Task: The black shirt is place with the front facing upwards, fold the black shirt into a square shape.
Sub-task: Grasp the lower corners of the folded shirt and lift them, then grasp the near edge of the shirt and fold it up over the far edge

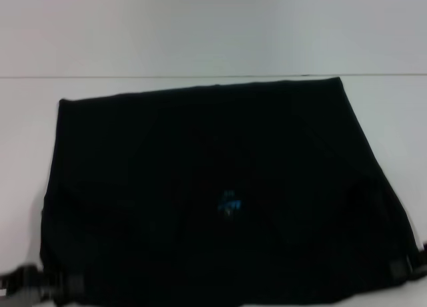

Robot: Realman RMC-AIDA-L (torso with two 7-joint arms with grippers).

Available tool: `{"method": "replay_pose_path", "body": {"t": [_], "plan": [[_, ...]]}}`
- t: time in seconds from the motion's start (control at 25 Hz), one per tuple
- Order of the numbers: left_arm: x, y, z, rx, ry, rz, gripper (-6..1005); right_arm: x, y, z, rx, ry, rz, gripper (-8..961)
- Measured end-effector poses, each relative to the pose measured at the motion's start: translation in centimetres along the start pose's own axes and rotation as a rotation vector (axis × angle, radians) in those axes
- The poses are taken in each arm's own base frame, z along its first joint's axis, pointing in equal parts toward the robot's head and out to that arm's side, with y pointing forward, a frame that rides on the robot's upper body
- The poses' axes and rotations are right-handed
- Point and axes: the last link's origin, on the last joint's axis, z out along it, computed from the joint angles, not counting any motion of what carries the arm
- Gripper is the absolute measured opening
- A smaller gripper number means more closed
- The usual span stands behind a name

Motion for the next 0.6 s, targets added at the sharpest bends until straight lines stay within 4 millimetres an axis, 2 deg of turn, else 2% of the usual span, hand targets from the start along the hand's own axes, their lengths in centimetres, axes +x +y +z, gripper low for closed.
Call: {"method": "replay_pose_path", "body": {"t": [0.12,0.28,0.48,0.6], "plan": [[-1.2,-0.1,-0.5,0.012,-0.078,-0.027,43,1.7,0.4,0.3,-0.051,0.069,-0.031,52],[-1.6,0.1,-0.6,0.003,-0.108,-0.036,43,3.4,0.7,0.6,-0.09,0.148,-0.063,53],[-1.5,0.3,-0.8,-0.01,-0.104,-0.024,43,3.7,0.3,0.6,-0.105,0.118,-0.045,53],[-0.4,1.0,-1.0,-0.03,-0.08,0.009,43,2.9,0.3,0.3,-0.152,0.051,-0.018,53]]}}
